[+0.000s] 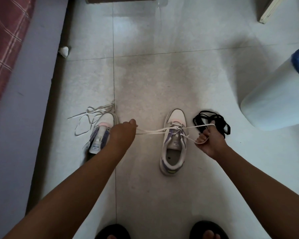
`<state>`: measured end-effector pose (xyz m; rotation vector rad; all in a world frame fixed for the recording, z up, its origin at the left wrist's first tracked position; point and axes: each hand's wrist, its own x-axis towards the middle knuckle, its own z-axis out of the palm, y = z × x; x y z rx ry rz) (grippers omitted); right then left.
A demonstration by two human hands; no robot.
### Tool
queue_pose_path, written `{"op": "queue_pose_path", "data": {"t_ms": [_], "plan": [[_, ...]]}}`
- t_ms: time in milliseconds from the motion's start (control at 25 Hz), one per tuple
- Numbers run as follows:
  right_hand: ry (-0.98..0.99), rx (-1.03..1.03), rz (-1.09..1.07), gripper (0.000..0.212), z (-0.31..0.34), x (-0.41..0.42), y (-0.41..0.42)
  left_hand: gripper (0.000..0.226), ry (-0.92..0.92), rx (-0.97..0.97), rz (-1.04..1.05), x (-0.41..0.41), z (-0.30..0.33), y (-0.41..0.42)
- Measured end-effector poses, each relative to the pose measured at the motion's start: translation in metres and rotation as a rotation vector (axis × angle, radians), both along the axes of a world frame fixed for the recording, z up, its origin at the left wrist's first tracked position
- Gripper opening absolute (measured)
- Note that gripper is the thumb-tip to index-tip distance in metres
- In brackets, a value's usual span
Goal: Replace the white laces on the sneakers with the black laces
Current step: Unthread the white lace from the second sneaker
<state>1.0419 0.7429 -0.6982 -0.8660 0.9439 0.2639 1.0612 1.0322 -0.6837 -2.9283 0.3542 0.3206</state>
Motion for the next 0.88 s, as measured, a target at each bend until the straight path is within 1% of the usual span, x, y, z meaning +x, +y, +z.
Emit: {"op": "queue_pose_path", "data": {"t_ms": [80,120,200,240,280,320,360,400,440,480,520,560,600,640,680,720,760,840,880], "plan": [[0.040,-0.157,0.094,0.061,0.005,0.002,-0.007,0.020,0.058,0.104,0.006,0.000,-0.003,0.000],[0.058,-0.302,0.170,0.059,0.008,0.003,-0.010,0.020,0.076,0.132,0.017,0.001,-0.002,0.002],[0.083,-0.762,0.408,0.057,0.008,0.000,-0.009,0.025,0.102,0.167,0.001,-0.001,-0.002,0.003],[0.054,-0.942,0.522,0.057,0.007,-0.003,-0.004,0.027,0.114,0.142,-0.009,-0.004,-0.002,-0.001],[0.010,-0.942,0.570,0.058,0.004,-0.006,0.004,0.030,0.132,0.075,-0.005,-0.008,0.000,-0.010],[-0.023,-0.793,0.553,0.060,0.003,-0.008,0.014,0.033,0.168,-0.049,0.018,-0.013,0.002,-0.021],[-0.030,-0.583,0.517,0.063,0.003,-0.008,0.021,0.037,0.243,-0.223,0.073,-0.017,0.003,-0.033],[-0.013,-0.410,0.485,0.066,0.005,-0.007,0.026,0.041,0.357,-0.401,0.136,-0.020,0.005,-0.047],[0.005,-0.295,0.484,0.070,0.008,-0.006,0.027,0.045,0.481,-0.536,0.190,-0.024,0.005,-0.060],[0.029,-0.231,0.500,0.073,0.011,-0.004,0.026,0.050,0.563,-0.586,0.194,-0.027,0.003,-0.071],[0.038,-0.212,0.529,0.075,0.014,-0.003,0.023,0.055,0.595,-0.538,0.132,-0.032,0.003,-0.080],[0.049,-0.240,0.561,0.075,0.016,0.000,0.017,0.060,0.589,-0.448,0.054,-0.035,0.001,-0.085],[0.060,-0.326,0.599,0.073,0.020,0.004,0.010,0.061,0.575,-0.358,-0.001,-0.038,0.000,-0.087],[0.079,-0.503,0.659,0.068,0.024,0.007,0.000,0.057,0.572,-0.289,-0.020,-0.039,-0.001,-0.088],[0.084,-0.772,0.746,0.059,0.027,0.011,-0.013,0.050,0.582,-0.242,-0.018,-0.040,-0.003,-0.088],[0.081,-1.083,0.822,0.049,0.030,0.013,-0.027,0.041,0.591,-0.203,-0.012,-0.042,-0.004,-0.088],[0.074,-1.340,0.821,0.041,0.031,0.016,-0.042,0.036,0.597,-0.168,-0.009,-0.044,-0.005,-0.087],[0.051,-1.639,0.775,0.035,0.037,0.018,-0.060,0.031,0.594,-0.125,0.002,-0.051,-0.007,-0.084],[-0.013,-1.767,0.800,0.033,0.041,0.020,-0.062,0.030,0.594,-0.124,0.017,-0.055,-0.008,-0.082]]}}
